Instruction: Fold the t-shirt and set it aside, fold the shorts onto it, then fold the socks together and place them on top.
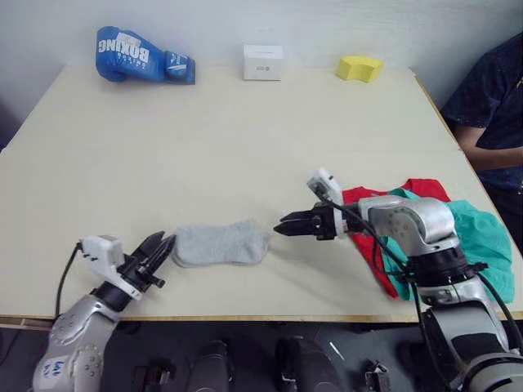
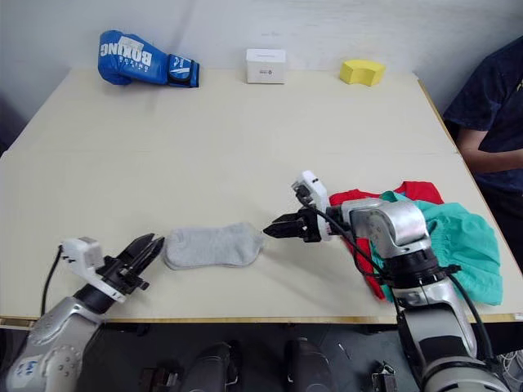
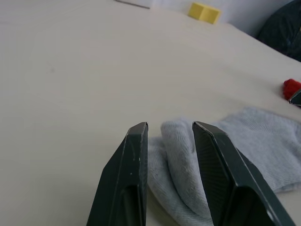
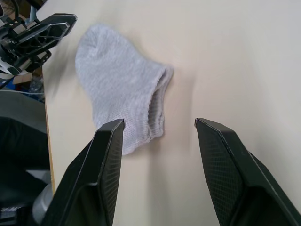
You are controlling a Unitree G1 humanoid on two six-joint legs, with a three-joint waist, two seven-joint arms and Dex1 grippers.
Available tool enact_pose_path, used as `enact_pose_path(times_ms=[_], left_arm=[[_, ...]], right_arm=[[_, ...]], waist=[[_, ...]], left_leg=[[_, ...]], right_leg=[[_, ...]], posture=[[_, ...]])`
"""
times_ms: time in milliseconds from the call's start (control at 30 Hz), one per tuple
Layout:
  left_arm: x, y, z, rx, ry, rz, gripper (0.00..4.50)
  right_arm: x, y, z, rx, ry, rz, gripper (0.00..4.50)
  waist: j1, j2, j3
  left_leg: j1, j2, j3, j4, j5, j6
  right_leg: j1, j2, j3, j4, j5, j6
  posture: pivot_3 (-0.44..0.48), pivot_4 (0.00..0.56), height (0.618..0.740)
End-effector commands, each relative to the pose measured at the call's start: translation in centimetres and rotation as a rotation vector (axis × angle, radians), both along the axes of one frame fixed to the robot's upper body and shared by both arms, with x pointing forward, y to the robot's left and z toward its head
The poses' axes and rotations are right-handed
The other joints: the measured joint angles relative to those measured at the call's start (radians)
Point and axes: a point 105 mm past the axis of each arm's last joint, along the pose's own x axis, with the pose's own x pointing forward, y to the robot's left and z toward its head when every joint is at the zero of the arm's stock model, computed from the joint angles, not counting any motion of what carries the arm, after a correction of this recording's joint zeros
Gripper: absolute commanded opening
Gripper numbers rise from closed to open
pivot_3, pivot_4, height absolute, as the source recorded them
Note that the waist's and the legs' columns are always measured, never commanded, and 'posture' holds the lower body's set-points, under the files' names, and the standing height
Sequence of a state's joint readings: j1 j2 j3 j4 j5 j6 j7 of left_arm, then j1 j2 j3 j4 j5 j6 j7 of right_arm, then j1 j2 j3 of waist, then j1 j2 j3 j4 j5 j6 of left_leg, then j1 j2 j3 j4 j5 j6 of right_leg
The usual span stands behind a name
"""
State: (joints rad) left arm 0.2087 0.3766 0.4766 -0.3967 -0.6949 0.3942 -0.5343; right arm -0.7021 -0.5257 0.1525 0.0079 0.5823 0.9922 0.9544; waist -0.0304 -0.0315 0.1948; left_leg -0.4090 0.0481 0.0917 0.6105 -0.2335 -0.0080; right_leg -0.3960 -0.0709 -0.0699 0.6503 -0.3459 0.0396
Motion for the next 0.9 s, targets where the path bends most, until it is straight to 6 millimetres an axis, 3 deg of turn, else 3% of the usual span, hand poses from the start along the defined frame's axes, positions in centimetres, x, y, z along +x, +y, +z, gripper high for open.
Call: enact_pose_path(times_ms=[33,200,233,300,433,600,733,900], left_arm=[[-0.5,0.8,3.1,0.033,-0.114,-0.011,1.58],[0.9,-2.3,4.1,0.188,-0.155,-0.199,0.36],[1.0,-3.4,3.8,0.233,-0.149,-0.264,0.07],[1.5,-5.0,3.0,0.277,-0.138,-0.330,0.03],[2.8,-5.9,0.6,0.291,-0.079,-0.274,0.03],[2.9,-5.9,-3.6,0.324,0.069,-0.224,0.03],[3.2,-3.8,-3.8,0.273,0.069,-0.084,0.03],[2.7,-3.3,-3.2,0.195,0.031,-0.047,0.03]], right_arm=[[-1.7,2.5,2.7,0.099,-0.216,0.135,1.89],[-2.8,6.8,1.7,0.150,-0.393,0.195,0.10],[-2.8,7.5,1.1,0.143,-0.431,0.190,0.00],[-3.0,8.7,-0.6,0.131,-0.448,0.200,0.00],[-2.0,9.8,-3.1,0.087,-0.497,0.160,0.00],[-1.8,8.2,-8.4,-0.073,-0.557,0.181,0.00],[-2.1,5.8,-8.9,0.005,-0.500,0.137,0.00],[-2.0,4.3,-8.0,0.048,-0.496,0.111,0.00]], waist=[[0.000,0.000,0.000],[0.002,0.000,0.000],[0.003,0.000,0.000],[0.002,0.000,0.000],[-0.003,0.000,0.000],[-0.004,0.000,0.000],[0.003,0.000,-0.001],[0.002,0.000,-0.001]], left_leg=[[0.000,0.001,0.000,0.000,0.000,0.000],[0.000,0.000,0.000,0.000,0.000,-0.001],[0.000,0.000,0.000,0.000,0.000,-0.001],[0.000,-0.001,0.000,0.000,0.000,-0.001],[0.000,-0.001,0.002,0.000,-0.002,0.000],[0.001,0.000,0.002,-0.001,-0.002,0.001],[0.004,0.000,0.002,0.000,-0.003,0.001],[0.004,0.000,0.002,0.001,-0.005,-0.002]], right_leg=[[0.000,0.001,0.000,0.000,0.000,0.000],[0.001,0.001,0.000,0.000,0.000,0.000],[0.001,0.001,0.000,0.000,0.000,0.000],[0.002,0.001,0.000,-0.003,0.001,0.001],[0.002,0.000,0.002,-0.004,0.001,0.002],[0.002,0.001,0.002,-0.004,0.001,0.002],[0.005,0.001,0.002,-0.004,0.001,0.002],[0.006,0.000,0.003,-0.004,0.002,0.004]], posture=[[0.000,0.150,0.740],[0.000,0.150,0.740],[0.000,0.150,0.740],[0.000,0.150,0.740],[0.000,0.150,0.740],[0.000,0.150,0.740],[0.000,0.150,0.740],[0.000,0.150,0.740]])
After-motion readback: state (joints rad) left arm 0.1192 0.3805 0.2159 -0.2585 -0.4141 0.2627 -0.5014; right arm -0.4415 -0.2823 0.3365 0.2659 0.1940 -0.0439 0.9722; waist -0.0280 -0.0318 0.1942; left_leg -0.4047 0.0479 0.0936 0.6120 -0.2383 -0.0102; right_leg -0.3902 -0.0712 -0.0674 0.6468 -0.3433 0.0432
